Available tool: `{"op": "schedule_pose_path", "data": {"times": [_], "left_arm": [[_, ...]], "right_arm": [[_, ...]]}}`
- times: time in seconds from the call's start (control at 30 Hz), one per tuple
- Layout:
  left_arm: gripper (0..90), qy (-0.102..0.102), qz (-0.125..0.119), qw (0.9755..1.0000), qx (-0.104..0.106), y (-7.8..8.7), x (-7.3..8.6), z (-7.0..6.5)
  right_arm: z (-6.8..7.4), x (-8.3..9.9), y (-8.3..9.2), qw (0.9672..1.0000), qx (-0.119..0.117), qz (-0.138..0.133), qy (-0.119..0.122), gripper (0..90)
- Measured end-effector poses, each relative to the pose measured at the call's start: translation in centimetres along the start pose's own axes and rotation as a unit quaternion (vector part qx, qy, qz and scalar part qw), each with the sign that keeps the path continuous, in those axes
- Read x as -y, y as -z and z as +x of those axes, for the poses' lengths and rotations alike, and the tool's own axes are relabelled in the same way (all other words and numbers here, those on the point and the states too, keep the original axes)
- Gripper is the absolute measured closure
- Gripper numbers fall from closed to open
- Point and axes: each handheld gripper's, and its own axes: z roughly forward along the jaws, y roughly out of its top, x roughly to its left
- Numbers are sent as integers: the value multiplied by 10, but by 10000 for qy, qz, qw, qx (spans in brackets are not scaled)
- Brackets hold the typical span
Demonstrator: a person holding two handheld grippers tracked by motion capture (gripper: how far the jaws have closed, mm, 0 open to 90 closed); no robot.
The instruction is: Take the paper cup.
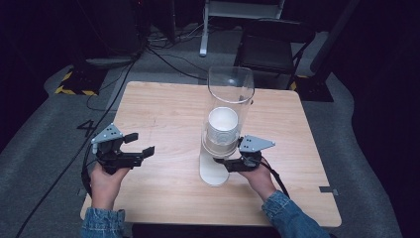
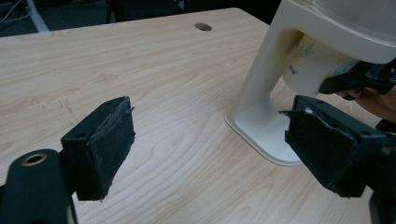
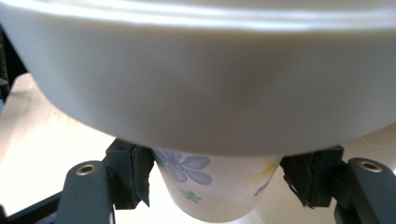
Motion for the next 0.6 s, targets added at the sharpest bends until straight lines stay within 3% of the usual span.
{"op": "schedule_pose_path", "data": {"times": [0.23, 0.57, 0.6], "left_arm": [[154, 11, -7, 10000, 28, 1, 1, 1], [154, 52, 7, 10000, 52, -1, 1, 2], [154, 78, 5, 10000, 51, -1, 1, 2]], "right_arm": [[0, 2, 0, 10000, 42, -33, 70, 326], [2, 4, 0, 9998, -65, -85, -154, 325], [1, 6, -1, 9993, -203, -81, -315, 326]]}}
